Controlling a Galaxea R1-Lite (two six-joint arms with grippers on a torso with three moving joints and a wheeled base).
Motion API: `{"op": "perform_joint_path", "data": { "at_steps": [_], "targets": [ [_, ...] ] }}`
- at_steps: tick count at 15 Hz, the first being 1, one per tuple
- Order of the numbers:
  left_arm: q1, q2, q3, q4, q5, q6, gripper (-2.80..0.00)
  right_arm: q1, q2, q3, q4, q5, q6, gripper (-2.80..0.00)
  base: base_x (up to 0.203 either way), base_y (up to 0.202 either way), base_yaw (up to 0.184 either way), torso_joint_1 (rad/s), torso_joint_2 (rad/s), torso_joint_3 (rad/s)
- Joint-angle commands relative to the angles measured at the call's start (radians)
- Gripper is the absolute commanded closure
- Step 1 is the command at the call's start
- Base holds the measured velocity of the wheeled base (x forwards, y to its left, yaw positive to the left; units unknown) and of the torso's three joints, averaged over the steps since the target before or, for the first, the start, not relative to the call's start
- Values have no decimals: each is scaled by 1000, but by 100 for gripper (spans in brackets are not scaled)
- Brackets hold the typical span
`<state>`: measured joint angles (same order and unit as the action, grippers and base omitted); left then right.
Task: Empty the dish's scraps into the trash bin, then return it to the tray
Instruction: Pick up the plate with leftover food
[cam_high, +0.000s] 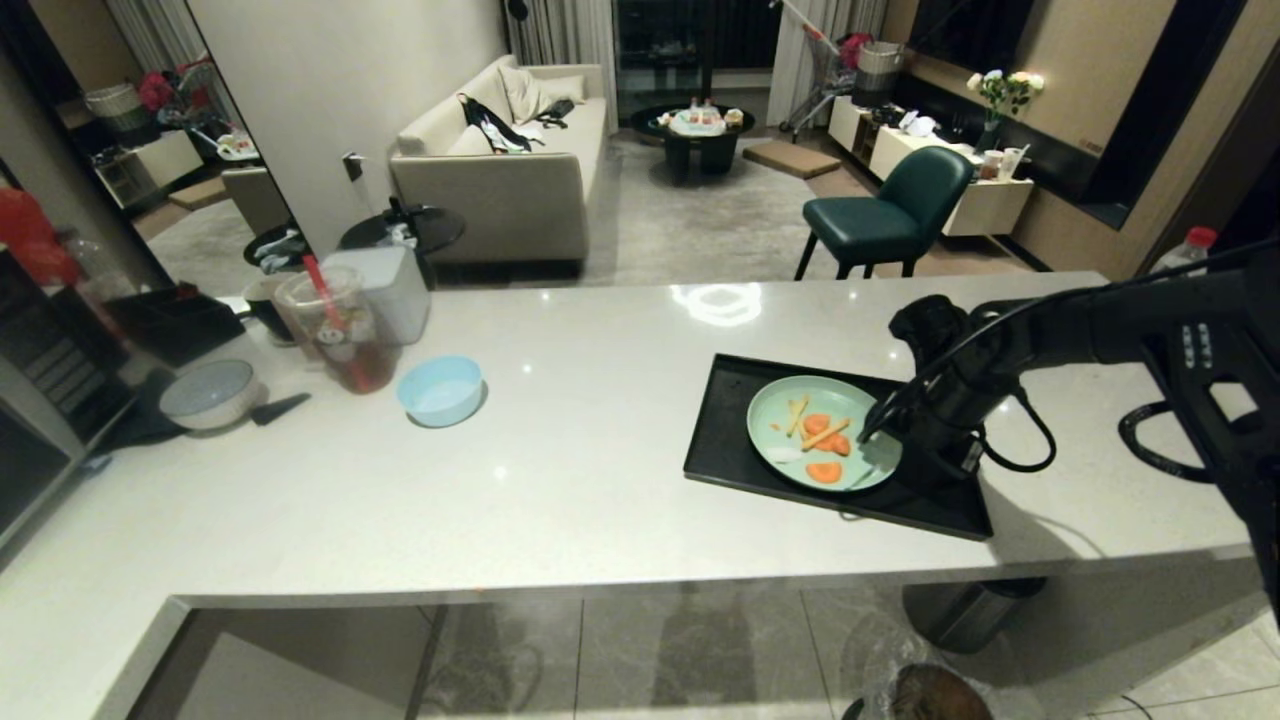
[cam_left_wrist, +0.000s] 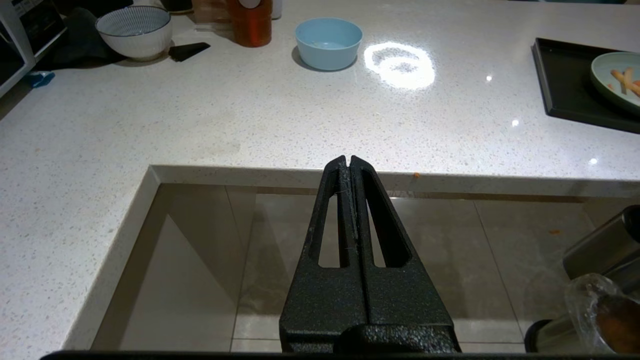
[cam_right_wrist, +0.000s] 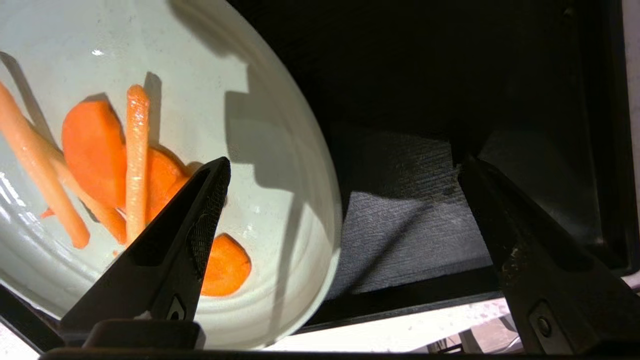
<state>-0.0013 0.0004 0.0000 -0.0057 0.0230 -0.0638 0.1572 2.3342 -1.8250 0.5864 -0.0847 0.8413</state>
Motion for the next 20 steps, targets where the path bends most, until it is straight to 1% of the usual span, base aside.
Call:
{"op": "perform_joint_path", "data": {
  "at_steps": [1,3,17,18,20],
  "targets": [
    [1,1,0,0,0,-1,0,2,14,-27,6,-1,7,-280,0,0,0,0,0,0],
    [1,1,0,0,0,-1,0,8,20,-54,15,-1,12,-280,0,0,0,0,0,0],
    [0,1,0,0,0,-1,0,11,36,-51,35,-3,45,-280,0,0,0,0,0,0],
    [1,1,0,0,0,-1,0,10,36,-51,33,-3,45,0,0,0,0,0,0,0],
    [0,1,0,0,0,-1,0,10,39,-51,35,-3,45,0,0,0,0,0,0,0]
  ]
}}
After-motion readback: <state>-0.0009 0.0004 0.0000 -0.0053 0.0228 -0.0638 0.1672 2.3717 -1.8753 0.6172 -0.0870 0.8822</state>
